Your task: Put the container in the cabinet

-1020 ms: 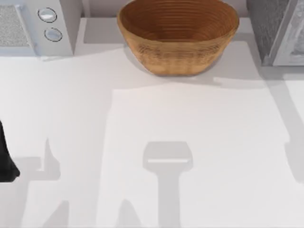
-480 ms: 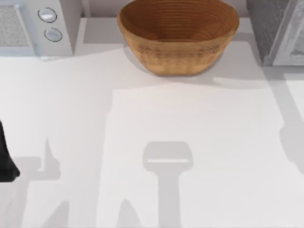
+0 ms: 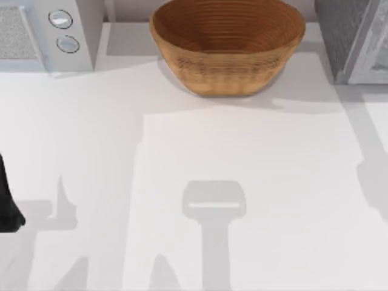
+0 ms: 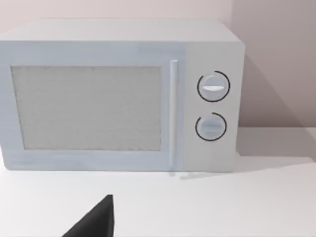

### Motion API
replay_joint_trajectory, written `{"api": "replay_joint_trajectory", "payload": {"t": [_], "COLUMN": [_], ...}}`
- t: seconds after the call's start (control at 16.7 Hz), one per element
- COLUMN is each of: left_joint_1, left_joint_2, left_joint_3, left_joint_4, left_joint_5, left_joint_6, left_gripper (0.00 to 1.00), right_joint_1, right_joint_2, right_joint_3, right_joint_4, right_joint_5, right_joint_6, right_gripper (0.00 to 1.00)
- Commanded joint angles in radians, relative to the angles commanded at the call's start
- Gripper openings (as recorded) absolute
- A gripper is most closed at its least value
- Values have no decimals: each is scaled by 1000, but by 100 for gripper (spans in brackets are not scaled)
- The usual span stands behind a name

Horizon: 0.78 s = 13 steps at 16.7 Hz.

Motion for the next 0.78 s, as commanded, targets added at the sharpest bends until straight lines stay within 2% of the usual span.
{"api": "replay_joint_trajectory", "payload": {"t": [0.42,0.78], "left_joint_1": [0,0], "left_joint_2": [0,0], "left_joint_3": [0,0], "left_joint_4": [0,0], "left_joint_5": [0,0], "left_joint_6": [0,0], "left_gripper": [100,100], "right_joint_1": [0,0], "right_joint_2": [0,0], "right_joint_3": [0,0], "right_joint_4": [0,0], "right_joint_5": [0,0], "right_joint_6": [0,0], "right_gripper": [98,100]}}
